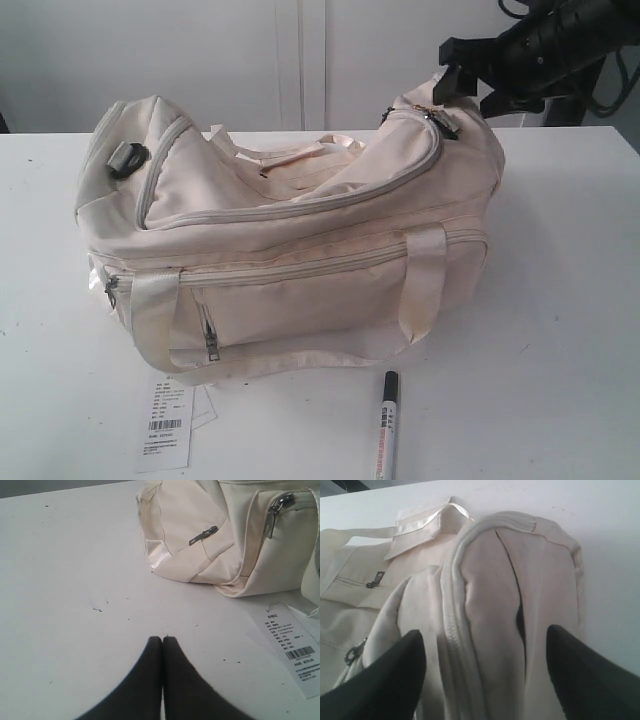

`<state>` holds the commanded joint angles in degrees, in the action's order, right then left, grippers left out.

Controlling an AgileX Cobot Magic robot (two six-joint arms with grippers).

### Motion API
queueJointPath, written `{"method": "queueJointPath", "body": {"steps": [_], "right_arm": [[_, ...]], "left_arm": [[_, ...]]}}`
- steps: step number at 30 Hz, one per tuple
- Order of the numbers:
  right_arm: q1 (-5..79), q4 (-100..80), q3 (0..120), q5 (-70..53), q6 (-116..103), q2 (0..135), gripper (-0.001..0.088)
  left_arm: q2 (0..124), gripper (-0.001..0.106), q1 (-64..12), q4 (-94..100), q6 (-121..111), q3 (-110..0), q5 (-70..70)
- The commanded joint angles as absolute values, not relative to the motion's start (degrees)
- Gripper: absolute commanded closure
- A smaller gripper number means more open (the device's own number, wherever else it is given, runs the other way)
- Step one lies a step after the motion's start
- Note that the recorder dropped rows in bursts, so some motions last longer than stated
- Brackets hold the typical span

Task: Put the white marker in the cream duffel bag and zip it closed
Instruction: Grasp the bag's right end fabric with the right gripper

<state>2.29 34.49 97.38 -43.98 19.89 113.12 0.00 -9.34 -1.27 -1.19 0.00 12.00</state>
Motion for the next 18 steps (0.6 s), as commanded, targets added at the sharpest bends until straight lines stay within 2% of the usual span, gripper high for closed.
{"method": "queueJointPath", "body": {"steps": [2, 5, 9, 18], "right_arm": [[2.3, 34.5, 97.4, -44.0, 19.9, 113.3, 0.0306], [2.3, 34.5, 97.4, -44.0, 19.9, 113.5, 0.0478], [2.3, 34.5, 97.4, -44.9, 20.4, 113.4, 0.0861], [2.3, 33.9, 97.4, -48.2, 17.4, 110.3, 0.0868]], "left_arm": [[0.0, 0.105, -9.3, -1.3, -1.2, 0.0, 12.0], [0.0, 0.105, -9.3, -1.3, -1.2, 0.0, 12.0], [0.0, 0.105, -9.3, -1.3, -1.2, 0.0, 12.0], [0.0, 0.105, -9.3, -1.3, -1.2, 0.0, 12.0]]}}
